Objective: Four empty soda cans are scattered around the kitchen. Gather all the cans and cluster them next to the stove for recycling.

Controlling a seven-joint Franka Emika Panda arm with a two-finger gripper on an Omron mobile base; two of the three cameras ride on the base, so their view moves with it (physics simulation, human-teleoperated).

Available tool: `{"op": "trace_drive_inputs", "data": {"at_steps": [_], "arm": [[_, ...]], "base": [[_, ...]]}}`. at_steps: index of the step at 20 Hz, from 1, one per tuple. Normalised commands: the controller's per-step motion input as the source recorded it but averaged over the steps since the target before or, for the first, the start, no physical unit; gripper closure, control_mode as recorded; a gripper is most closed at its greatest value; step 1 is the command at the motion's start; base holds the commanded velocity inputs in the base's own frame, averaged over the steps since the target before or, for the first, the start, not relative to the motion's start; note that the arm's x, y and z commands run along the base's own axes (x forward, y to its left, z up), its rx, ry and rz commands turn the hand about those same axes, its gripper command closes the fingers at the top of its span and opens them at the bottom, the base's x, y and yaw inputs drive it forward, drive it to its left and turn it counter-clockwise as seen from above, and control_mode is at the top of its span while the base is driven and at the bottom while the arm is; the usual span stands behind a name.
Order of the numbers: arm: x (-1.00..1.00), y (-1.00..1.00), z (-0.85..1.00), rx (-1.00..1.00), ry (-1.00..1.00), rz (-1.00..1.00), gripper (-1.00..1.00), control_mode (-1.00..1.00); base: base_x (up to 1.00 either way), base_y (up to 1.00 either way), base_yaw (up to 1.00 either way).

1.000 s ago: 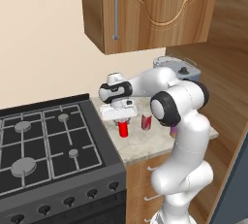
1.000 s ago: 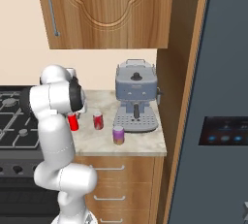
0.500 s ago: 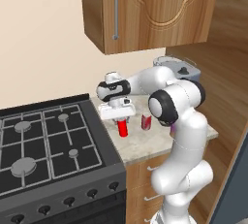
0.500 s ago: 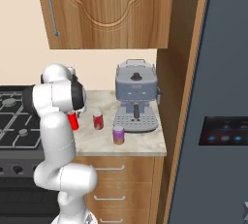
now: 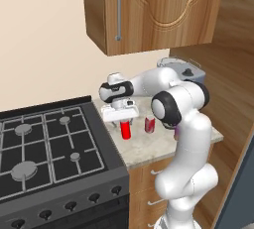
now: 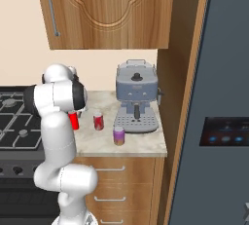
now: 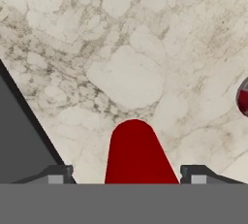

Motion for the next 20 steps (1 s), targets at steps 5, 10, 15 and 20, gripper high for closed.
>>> {"op": "trace_drive_inputs", "data": {"at_steps": [5,10,15,20], "arm": [[-0.01,-0.03,-0.04,0.00,-0.02,0.00,-1.00,-1.00],[-0.15,-0.07,-0.02,0.00,-0.05,0.00,-1.00,-1.00],[-0.25,-0.09,0.00,0.00,-0.08,0.00,-1.00,-1.00],[-0.29,-0.12,0.02,0.00,-0.09,0.00,-1.00,-1.00]], "base": [[0.00,0.00,0.00],[0.00,0.00,0.00],[0.00,0.00,0.00],[0.00,0.00,0.00]]}}
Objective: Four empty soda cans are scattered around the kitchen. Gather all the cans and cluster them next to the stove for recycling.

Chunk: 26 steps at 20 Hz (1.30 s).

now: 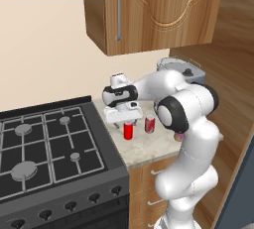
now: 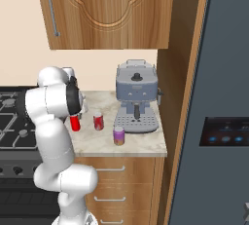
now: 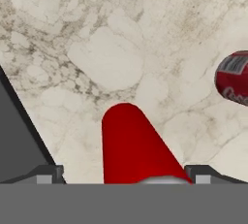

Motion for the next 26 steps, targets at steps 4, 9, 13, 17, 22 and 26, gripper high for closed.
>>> {"op": "trace_drive_inputs", "data": {"at_steps": [4,9,13,17,22,26], "arm": [[-0.26,-0.17,0.11,0.00,-0.09,0.00,-1.00,-1.00],[-0.15,-0.14,0.20,0.00,-0.12,0.00,-1.00,-1.00],[-0.26,-0.09,0.27,0.00,-0.10,0.00,-1.00,-1.00],[-0.32,-0.04,0.26,0.00,-0.10,0.00,-1.00,-1.00],[-0.37,-0.08,0.27,0.00,-0.10,0.00,-1.00,-1.00],[-0.37,-0.15,0.36,0.00,-0.09,0.00,-1.00,-1.00]], "base": [[0.00,0.00,0.00],[0.00,0.00,0.00],[0.00,0.00,0.00],[0.00,0.00,0.00],[0.00,0.00,0.00],[0.00,0.00,0.00]]}}
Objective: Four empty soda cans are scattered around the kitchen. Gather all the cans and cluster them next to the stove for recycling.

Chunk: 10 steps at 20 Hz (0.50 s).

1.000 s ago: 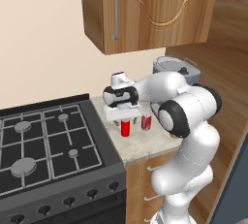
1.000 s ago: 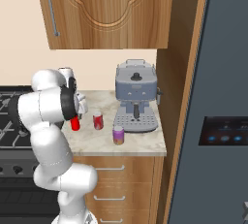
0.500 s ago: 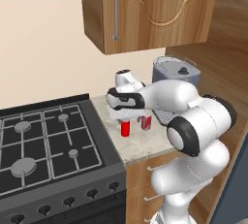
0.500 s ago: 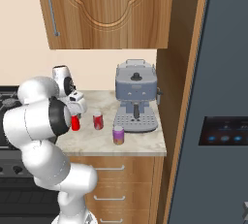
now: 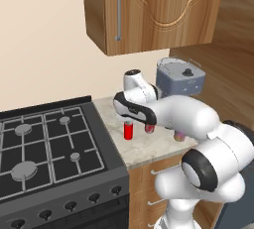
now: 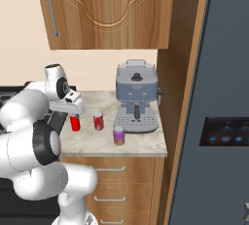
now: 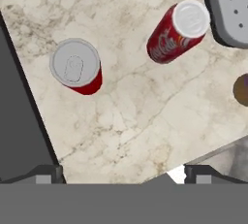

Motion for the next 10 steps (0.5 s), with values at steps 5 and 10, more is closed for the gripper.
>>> {"op": "trace_drive_inputs", "data": {"at_steps": [5,10], "arm": [[-0.38,-0.21,0.31,0.00,-0.06,0.01,-1.00,-1.00],[-0.47,-0.23,0.28,0.02,-0.04,0.04,-1.00,-1.00]], "base": [[0.00,0.00,0.00],[0.00,0.00,0.00]]}}
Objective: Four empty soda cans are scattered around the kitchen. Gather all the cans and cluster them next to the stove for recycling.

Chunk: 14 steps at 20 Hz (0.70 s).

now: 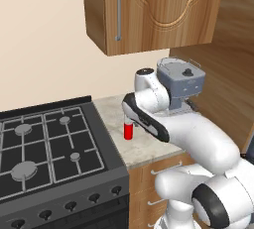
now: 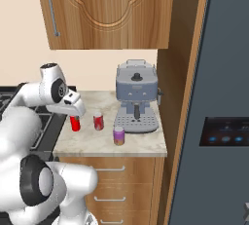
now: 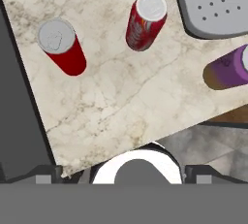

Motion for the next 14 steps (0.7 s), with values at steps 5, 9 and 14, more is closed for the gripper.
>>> {"op": "trace_drive_inputs", "data": {"at_steps": [5,9,14], "arm": [[-0.47,-0.21,0.30,0.03,-0.03,0.07,-1.00,-1.00],[-0.50,-0.18,0.33,0.04,0.00,0.09,-1.00,-1.00],[-0.55,-0.20,0.33,0.04,-0.03,0.11,-1.00,-1.00]], "base": [[0.00,0.00,0.00],[0.00,0.00,0.00],[0.00,0.00,0.00]]}}
